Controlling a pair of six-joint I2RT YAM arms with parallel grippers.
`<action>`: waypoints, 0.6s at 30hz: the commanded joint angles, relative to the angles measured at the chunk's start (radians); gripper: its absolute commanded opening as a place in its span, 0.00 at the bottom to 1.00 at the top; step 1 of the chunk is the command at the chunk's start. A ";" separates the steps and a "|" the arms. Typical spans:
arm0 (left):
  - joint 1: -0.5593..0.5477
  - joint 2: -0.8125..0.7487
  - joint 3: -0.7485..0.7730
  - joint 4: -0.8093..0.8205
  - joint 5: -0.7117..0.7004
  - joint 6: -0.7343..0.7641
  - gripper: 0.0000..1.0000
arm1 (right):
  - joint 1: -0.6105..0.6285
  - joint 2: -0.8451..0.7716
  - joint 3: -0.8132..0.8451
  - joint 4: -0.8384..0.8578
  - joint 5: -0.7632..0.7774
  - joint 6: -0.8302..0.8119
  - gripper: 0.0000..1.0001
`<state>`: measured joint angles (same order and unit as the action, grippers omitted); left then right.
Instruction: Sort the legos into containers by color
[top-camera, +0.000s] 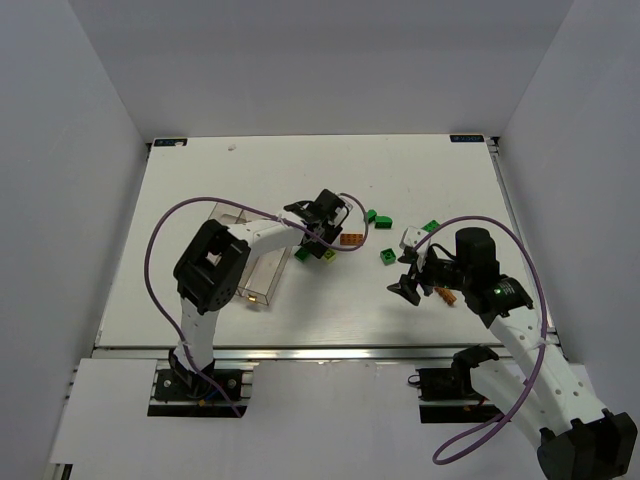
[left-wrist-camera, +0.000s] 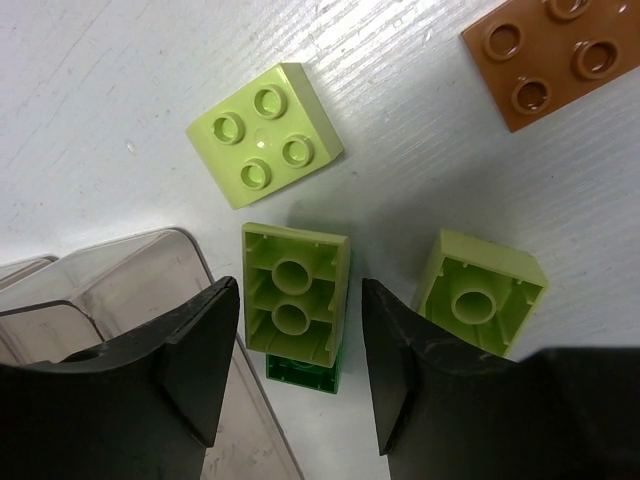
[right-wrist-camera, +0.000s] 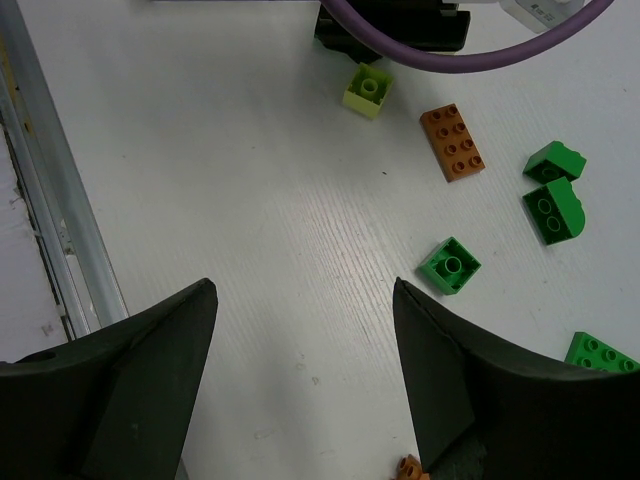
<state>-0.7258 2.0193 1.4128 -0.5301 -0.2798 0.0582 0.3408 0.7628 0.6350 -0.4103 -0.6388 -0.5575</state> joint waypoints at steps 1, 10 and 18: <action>0.003 -0.089 0.000 0.031 0.001 -0.012 0.63 | 0.004 -0.007 0.006 0.030 -0.021 -0.001 0.76; 0.003 -0.094 -0.005 0.032 0.002 -0.012 0.60 | 0.004 -0.008 0.008 0.031 -0.019 0.002 0.76; 0.003 -0.080 -0.003 0.025 0.004 -0.012 0.58 | 0.004 -0.008 0.008 0.031 -0.021 0.002 0.76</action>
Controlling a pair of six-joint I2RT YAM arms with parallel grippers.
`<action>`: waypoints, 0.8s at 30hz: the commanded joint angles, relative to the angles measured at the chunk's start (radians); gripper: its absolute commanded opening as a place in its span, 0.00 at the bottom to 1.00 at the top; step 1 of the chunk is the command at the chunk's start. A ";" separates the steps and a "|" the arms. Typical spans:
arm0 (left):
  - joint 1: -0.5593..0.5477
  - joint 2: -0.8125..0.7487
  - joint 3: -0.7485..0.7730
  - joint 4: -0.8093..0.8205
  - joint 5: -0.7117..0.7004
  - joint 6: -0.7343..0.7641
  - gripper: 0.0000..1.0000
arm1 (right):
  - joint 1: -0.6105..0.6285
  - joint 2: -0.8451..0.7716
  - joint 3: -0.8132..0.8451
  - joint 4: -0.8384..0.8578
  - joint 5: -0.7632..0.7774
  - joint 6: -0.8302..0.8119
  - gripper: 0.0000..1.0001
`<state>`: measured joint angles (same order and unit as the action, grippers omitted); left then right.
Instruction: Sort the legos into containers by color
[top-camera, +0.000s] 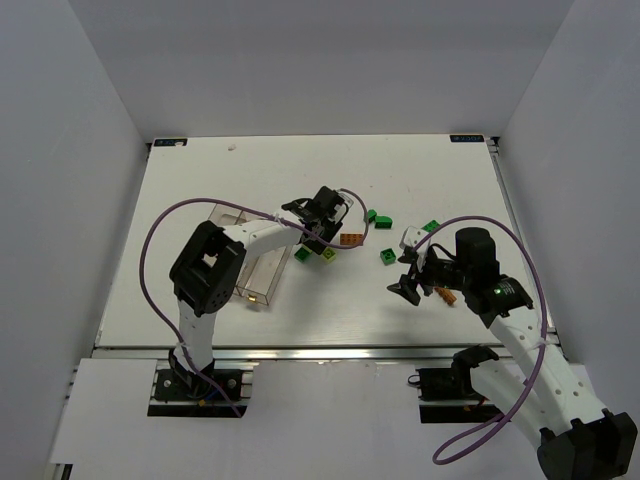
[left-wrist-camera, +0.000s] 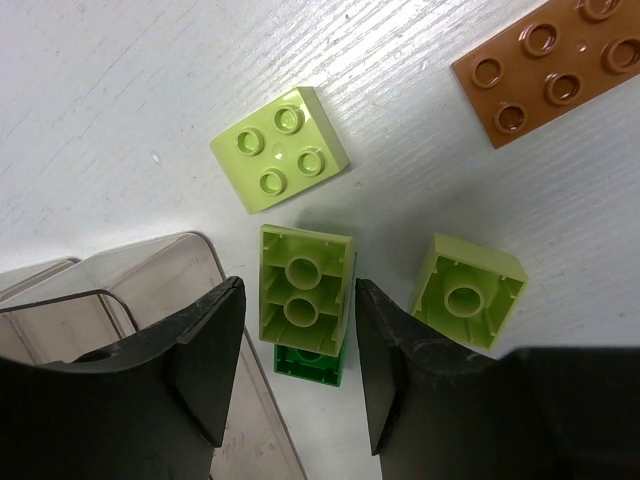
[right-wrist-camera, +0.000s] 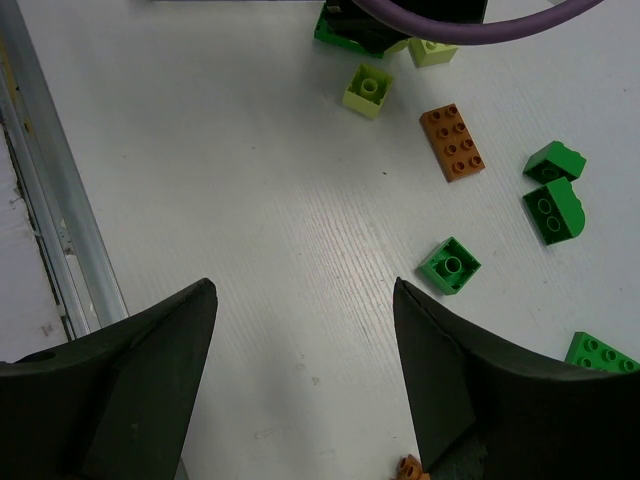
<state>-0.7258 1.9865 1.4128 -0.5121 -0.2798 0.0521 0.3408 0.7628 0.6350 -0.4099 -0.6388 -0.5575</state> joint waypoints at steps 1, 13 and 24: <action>0.003 -0.043 0.000 0.004 0.004 -0.006 0.58 | 0.004 -0.008 0.006 0.031 -0.021 0.002 0.76; 0.006 -0.035 0.003 0.000 -0.009 -0.009 0.59 | 0.004 -0.010 0.006 0.031 -0.022 0.002 0.76; 0.006 -0.026 0.006 -0.005 0.001 -0.011 0.56 | 0.004 -0.011 0.006 0.031 -0.021 0.002 0.77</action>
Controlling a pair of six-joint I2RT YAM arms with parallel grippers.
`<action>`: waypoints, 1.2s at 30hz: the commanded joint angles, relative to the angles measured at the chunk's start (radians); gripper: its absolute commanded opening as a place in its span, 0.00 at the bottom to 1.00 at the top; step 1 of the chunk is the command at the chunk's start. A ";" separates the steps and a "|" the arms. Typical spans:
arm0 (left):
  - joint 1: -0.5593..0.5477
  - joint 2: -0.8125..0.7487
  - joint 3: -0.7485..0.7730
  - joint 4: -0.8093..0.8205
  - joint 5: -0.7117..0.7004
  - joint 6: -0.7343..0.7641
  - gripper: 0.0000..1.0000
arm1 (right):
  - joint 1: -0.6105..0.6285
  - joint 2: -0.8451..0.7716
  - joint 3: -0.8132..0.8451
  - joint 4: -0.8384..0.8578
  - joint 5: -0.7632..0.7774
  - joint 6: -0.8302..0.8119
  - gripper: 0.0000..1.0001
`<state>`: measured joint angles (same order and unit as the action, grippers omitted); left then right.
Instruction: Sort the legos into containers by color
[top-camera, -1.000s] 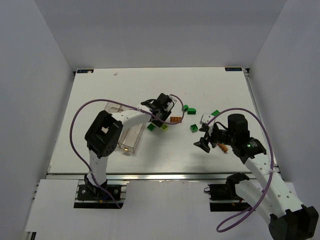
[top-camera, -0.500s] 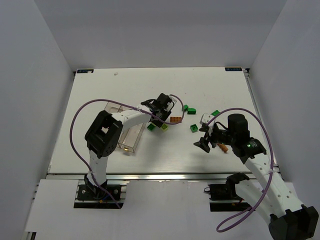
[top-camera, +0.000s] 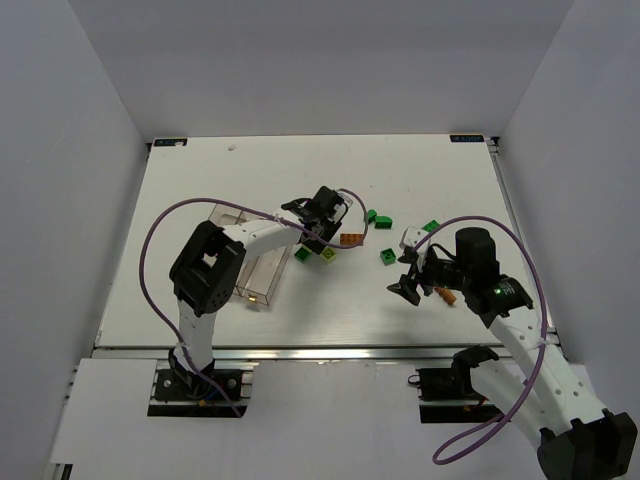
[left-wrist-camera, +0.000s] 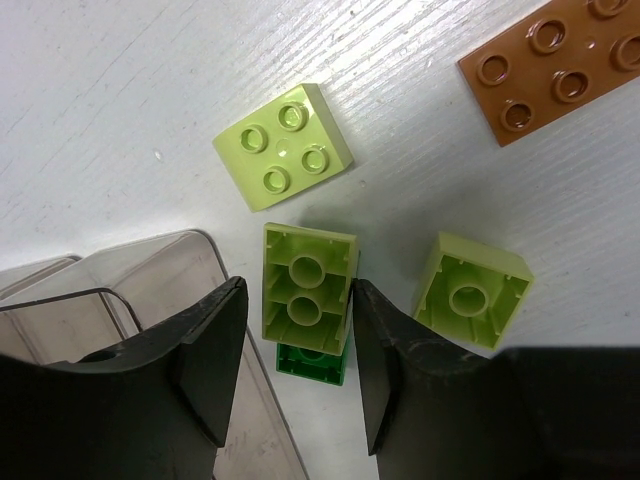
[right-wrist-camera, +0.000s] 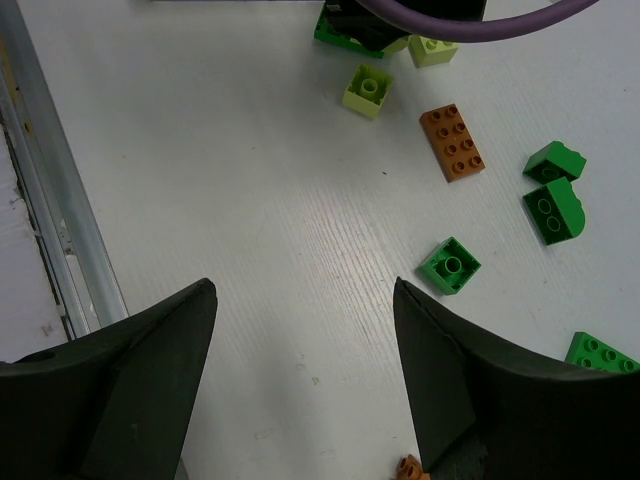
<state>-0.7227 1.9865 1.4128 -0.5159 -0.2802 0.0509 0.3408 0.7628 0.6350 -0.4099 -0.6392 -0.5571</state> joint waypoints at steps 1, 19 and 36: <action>0.003 -0.026 0.005 -0.001 0.003 -0.010 0.56 | 0.004 -0.011 0.006 0.031 -0.022 0.002 0.77; 0.003 -0.005 0.012 -0.012 0.016 -0.016 0.56 | 0.004 -0.013 0.006 0.029 -0.022 0.002 0.77; 0.003 -0.173 0.029 -0.041 0.097 -0.074 0.08 | 0.004 0.000 0.009 0.036 -0.046 0.034 0.77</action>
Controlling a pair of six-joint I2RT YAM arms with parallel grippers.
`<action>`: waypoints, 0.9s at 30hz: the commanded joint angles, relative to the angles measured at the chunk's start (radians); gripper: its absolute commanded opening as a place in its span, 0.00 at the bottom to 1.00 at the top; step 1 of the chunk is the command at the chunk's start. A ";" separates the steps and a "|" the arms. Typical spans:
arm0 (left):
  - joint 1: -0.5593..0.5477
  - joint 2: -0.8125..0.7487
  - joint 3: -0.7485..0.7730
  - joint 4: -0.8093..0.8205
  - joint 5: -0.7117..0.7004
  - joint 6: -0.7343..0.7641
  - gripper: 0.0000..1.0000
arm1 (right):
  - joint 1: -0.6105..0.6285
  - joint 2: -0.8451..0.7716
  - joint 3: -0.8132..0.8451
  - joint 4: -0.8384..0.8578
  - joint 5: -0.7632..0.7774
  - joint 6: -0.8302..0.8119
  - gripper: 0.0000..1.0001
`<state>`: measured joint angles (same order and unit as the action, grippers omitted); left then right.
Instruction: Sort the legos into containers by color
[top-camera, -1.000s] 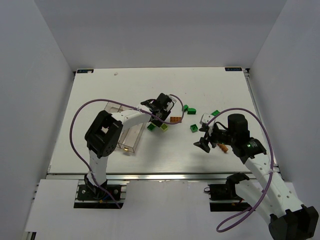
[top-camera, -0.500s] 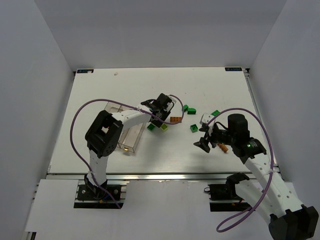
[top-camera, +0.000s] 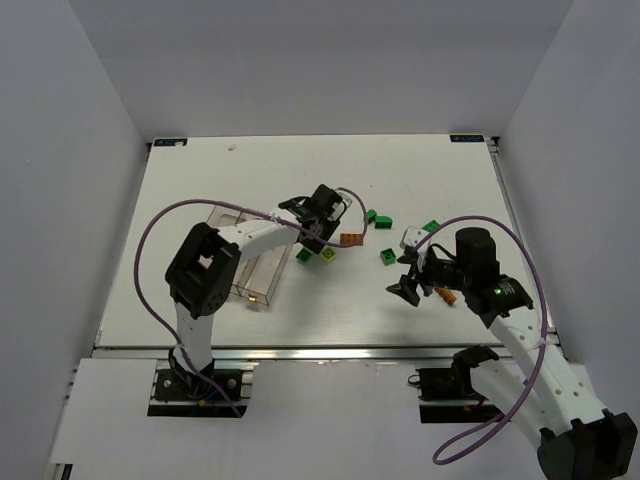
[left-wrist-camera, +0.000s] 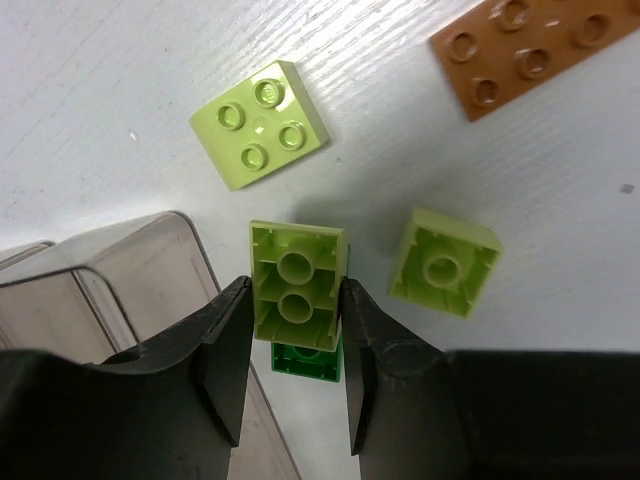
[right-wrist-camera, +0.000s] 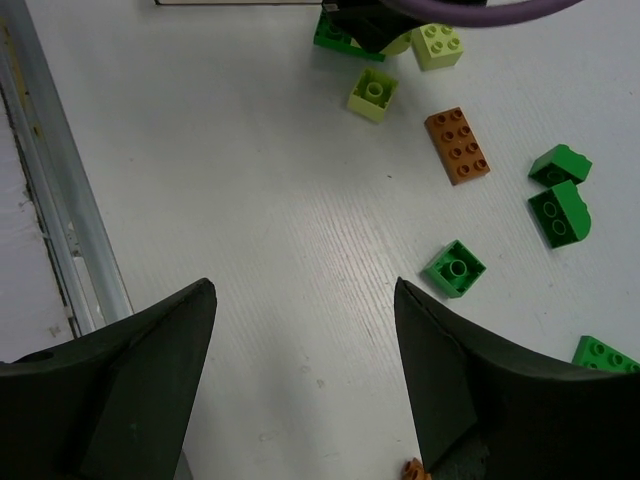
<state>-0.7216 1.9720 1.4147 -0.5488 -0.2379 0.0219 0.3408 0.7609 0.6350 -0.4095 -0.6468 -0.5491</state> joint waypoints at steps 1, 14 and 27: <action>0.002 -0.189 0.012 0.007 0.093 -0.051 0.08 | 0.004 0.005 0.011 0.037 -0.063 0.037 0.78; 0.062 -0.611 -0.350 0.553 0.456 -0.379 0.00 | 0.012 0.138 0.074 0.424 -0.004 0.656 0.84; 0.106 -0.582 -0.470 0.828 0.436 -0.674 0.00 | 0.286 0.279 0.088 0.686 0.524 0.847 0.78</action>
<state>-0.6216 1.4307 0.9703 0.1917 0.1993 -0.5903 0.5869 0.9886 0.6807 0.2035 -0.2974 0.2588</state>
